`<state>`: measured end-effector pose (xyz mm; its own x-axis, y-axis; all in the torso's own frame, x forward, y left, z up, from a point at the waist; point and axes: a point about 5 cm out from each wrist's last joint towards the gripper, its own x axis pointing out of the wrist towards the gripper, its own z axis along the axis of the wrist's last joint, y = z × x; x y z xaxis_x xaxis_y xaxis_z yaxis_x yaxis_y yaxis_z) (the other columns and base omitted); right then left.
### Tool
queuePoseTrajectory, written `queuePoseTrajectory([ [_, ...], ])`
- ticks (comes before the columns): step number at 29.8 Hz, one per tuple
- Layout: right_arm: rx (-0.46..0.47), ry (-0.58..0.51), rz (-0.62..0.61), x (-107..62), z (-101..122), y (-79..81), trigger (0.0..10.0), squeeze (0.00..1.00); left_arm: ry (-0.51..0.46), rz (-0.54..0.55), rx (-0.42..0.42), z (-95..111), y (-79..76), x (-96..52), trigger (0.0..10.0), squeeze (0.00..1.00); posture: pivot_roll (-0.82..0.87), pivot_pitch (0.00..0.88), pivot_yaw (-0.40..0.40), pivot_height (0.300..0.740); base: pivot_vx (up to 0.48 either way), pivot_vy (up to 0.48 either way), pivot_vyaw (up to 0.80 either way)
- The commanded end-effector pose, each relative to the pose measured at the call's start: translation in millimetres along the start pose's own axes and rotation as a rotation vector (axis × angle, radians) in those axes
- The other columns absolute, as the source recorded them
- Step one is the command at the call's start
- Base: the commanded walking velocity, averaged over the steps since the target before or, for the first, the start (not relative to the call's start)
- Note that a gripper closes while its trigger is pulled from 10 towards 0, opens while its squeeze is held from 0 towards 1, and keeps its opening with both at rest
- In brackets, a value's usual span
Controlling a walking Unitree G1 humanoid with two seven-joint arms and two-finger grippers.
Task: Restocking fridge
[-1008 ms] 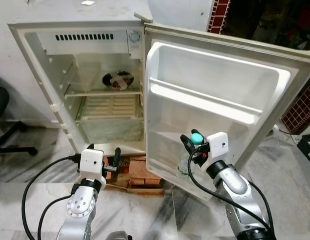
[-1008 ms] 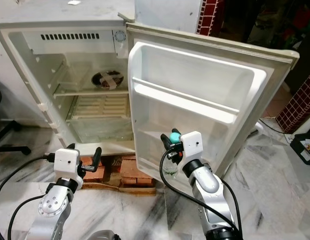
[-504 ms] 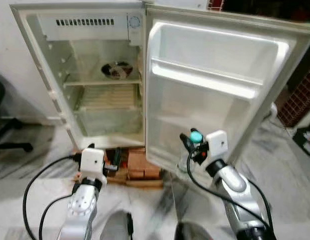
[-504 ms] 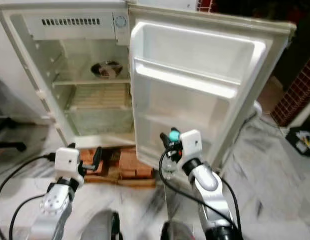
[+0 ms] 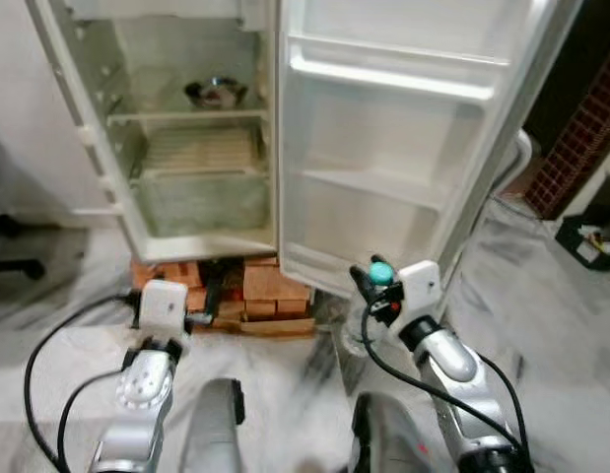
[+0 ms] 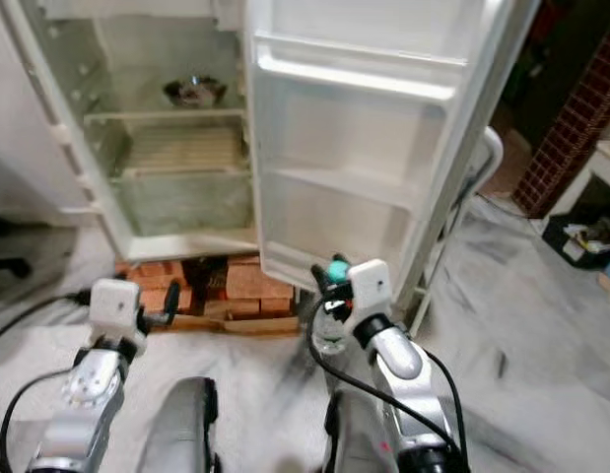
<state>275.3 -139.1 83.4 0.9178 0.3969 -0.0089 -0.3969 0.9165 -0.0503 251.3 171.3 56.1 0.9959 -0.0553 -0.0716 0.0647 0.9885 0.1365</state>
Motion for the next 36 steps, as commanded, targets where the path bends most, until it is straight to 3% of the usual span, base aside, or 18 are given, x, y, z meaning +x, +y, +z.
queuePoseTrajectory([
  [1,-0.018,-0.043,-0.009,3.0,7.9,-0.1,10.0,0.00,-0.011,-0.002,0.012,2.7,1.4,2.8,10.0,0.00,0.00,0.000,-0.021,0.610,0.000,0.000,0.00],
  [20,-0.043,-0.072,-0.035,6.3,11.6,-2.6,10.0,0.00,-0.009,-0.016,0.005,1.3,0.2,1.7,10.0,0.00,0.00,0.000,-0.019,0.610,0.233,0.000,0.00],
  [36,-0.046,-0.074,-0.008,9.0,12.1,-0.4,10.0,0.00,-0.008,-0.024,0.002,1.0,-1.6,2.5,10.0,0.00,0.00,0.000,-0.020,0.610,0.406,0.000,0.00],
])
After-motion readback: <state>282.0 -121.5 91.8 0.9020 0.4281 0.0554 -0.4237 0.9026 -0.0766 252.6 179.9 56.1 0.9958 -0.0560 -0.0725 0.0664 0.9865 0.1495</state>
